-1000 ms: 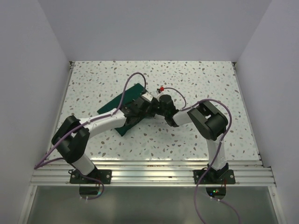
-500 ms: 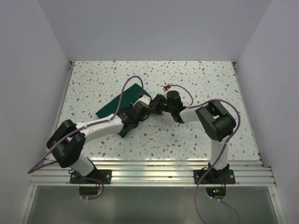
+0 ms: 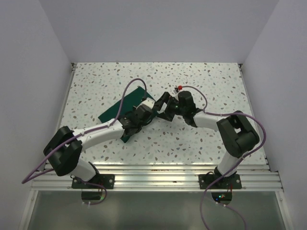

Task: Prepare the surgical pack

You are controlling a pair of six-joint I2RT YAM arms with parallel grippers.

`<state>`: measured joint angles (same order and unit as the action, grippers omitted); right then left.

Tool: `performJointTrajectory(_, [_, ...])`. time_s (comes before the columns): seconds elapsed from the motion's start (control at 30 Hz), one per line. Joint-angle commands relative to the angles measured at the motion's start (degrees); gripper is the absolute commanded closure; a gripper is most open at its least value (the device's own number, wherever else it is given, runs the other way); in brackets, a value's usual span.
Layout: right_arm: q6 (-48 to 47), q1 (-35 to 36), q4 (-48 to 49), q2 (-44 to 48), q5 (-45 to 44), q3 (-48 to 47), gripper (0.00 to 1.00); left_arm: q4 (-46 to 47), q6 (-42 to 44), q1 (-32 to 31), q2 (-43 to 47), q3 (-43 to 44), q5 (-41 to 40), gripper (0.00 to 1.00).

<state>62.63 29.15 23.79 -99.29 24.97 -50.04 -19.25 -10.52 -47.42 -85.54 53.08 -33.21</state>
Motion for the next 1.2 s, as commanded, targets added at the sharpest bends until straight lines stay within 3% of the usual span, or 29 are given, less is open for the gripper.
performJointTrajectory(0.0, [5.7, 1.3, -2.0, -0.1, -0.5, -0.8, 0.01, 1.5, -0.6, -1.4, 1.7, 0.4, -0.9, 1.0])
performJointTrajectory(0.33, [18.8, 5.0, 7.6, -6.4, -3.0, -2.2, 0.01, 2.8, 1.3, -2.2, 3.8, -0.1, -1.1, 1.0])
performJointTrajectory(0.43, [21.7, 5.9, 11.5, -7.2, -3.4, -2.3, 0.06, 3.7, 2.2, -2.4, 4.6, -0.3, -0.7, 1.0])
performJointTrajectory(0.77, [20.3, 6.9, 3.8, 0.4, -7.7, -0.7, 0.07, 4.0, 3.3, -2.5, 4.3, -0.1, -0.7, 1.0])
performJointTrajectory(1.17, [24.0, 10.2, 0.5, -2.1, -11.5, -5.8, 0.15, 4.7, 3.9, -3.0, 6.8, -0.1, -0.1, 1.0])
